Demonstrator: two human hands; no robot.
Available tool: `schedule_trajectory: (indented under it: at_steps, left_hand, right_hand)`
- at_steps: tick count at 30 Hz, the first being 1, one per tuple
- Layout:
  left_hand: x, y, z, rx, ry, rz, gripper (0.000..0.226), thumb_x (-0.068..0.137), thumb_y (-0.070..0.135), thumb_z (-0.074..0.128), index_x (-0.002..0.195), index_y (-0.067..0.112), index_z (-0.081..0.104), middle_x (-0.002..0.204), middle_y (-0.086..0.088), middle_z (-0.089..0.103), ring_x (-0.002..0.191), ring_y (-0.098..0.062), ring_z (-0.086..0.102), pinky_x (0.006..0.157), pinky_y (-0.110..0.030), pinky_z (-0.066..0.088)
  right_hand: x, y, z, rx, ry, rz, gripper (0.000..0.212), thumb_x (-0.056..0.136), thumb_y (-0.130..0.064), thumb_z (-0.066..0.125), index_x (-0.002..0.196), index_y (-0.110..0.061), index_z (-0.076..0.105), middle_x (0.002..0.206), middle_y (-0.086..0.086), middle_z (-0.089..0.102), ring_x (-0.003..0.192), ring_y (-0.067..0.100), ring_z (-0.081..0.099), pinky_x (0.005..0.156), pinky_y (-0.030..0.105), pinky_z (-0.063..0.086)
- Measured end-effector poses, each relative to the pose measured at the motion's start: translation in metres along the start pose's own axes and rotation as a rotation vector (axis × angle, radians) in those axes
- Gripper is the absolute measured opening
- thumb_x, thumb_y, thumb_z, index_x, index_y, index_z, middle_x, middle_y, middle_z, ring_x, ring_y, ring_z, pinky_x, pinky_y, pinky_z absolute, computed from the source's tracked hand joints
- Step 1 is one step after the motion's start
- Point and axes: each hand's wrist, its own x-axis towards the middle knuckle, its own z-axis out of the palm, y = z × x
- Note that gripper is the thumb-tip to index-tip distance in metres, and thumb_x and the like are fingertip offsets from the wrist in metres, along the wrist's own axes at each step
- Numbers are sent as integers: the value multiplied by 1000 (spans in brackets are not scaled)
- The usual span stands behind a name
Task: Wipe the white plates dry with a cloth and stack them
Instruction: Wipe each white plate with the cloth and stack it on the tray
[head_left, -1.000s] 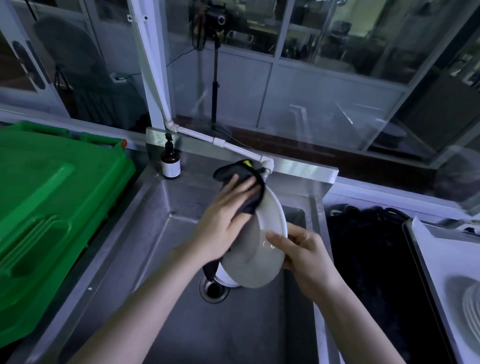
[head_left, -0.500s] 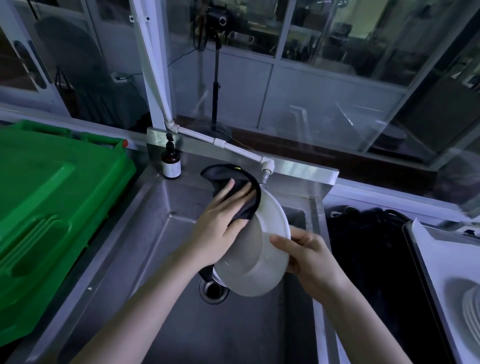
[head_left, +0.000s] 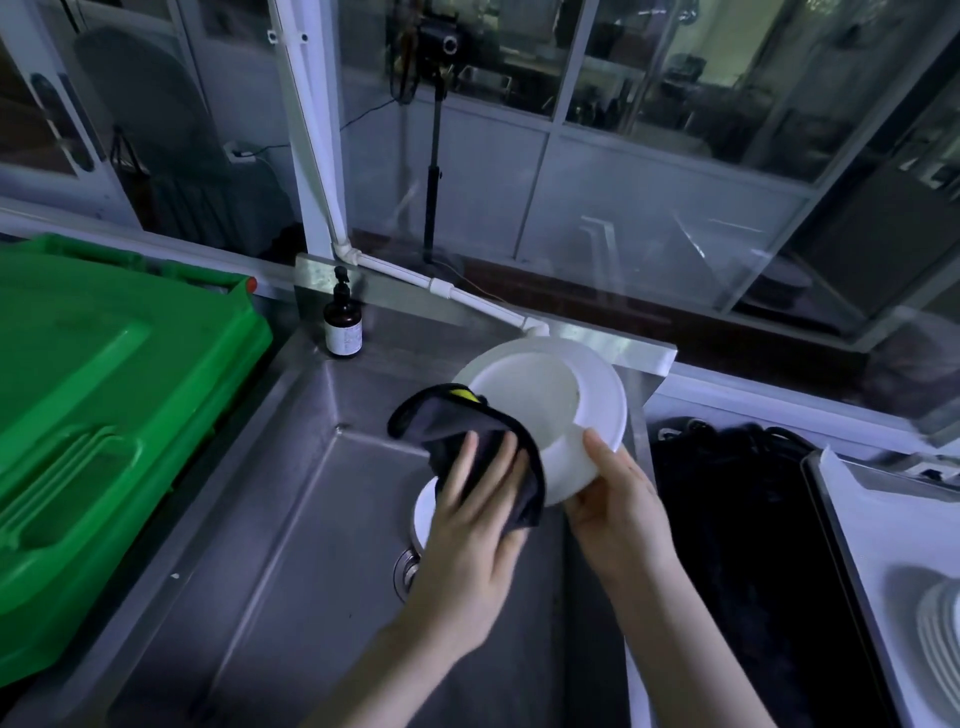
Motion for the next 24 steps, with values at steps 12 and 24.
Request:
schedule_trajectory:
  at_steps: [12, 24]
  left_hand:
    - [1, -8, -7, 51, -40, 8, 68, 93, 15, 45, 155, 31, 21, 163, 15, 15, 153, -19, 5, 121, -36, 15]
    - [12, -10, -15, -16, -46, -16, 59, 94, 9, 49, 149, 22, 32, 158, 8, 28, 150, -15, 20, 115, -52, 31]
  right_hand:
    - [4, -12, 2, 85, 42, -41, 30, 89, -14, 62, 117, -4, 68, 117, 18, 72, 103, 26, 72, 77, 33, 61]
    - [0, -6, -5, 7, 29, -3, 33, 80, -19, 67, 107, -3, 73, 113, 22, 72, 98, 30, 73, 71, 33, 61]
